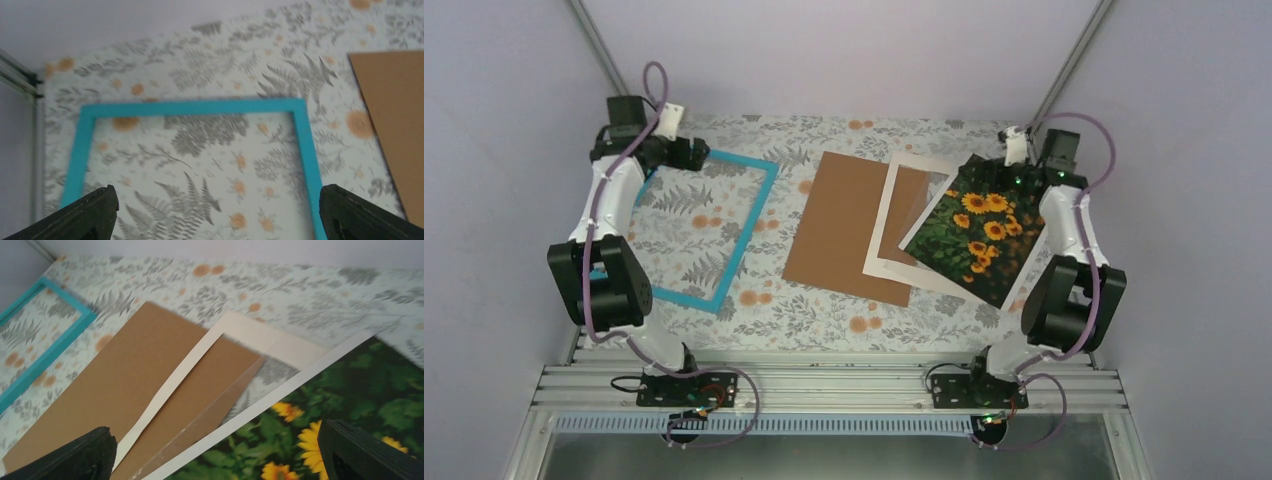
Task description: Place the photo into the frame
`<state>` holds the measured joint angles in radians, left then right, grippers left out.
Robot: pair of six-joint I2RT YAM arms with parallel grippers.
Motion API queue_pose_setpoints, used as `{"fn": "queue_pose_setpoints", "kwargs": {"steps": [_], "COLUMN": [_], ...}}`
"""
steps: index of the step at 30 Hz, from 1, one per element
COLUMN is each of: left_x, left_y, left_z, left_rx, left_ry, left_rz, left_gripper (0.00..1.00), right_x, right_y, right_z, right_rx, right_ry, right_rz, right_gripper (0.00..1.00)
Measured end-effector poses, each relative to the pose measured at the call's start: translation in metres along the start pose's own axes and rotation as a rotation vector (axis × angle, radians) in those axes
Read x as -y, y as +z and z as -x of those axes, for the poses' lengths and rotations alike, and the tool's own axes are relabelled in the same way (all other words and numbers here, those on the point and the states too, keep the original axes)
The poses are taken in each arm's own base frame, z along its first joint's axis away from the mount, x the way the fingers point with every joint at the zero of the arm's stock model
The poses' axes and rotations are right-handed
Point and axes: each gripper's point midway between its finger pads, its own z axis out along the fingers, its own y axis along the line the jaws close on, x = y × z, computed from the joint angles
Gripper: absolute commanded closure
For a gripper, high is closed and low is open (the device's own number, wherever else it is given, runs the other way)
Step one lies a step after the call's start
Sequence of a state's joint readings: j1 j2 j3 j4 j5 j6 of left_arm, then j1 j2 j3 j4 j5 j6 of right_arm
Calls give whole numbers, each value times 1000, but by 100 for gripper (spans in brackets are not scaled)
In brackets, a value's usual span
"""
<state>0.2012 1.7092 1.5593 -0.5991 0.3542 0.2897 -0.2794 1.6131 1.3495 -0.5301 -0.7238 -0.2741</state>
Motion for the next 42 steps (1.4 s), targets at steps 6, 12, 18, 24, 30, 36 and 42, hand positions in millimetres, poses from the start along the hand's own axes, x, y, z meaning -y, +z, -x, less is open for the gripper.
{"fn": "queue_pose_setpoints", "kwargs": {"steps": [6, 12, 18, 24, 30, 36, 42], "left_x": [48, 86, 116, 136, 146, 148, 147], "left_y": [5, -8, -6, 5, 31, 54, 71], "left_z": [-51, -82, -102, -131, -152, -175, -187], "left_rx": [-81, -104, -140, -212, -289, -367, -401], "left_ry": [34, 93, 139, 153, 154, 153, 141], "left_rz": [-25, -71, -125, -158, -149, -125, -112], "left_gripper": [0, 0, 0, 2, 12, 24, 33], "right_x": [-47, -73, -81, -79, -74, -76, -75], "right_y": [5, 3, 2, 3, 3, -3, -6], "right_z": [-28, -29, -23, -20, -17, -12, -7], "right_rx": [-4, 25, 55, 71, 86, 110, 127], "right_ry": [-61, -136, -179, -193, -202, -221, -227], "right_rz": [27, 33, 28, 7, -27, -48, -65], "right_gripper": [0, 0, 0, 0, 0, 0, 0]}}
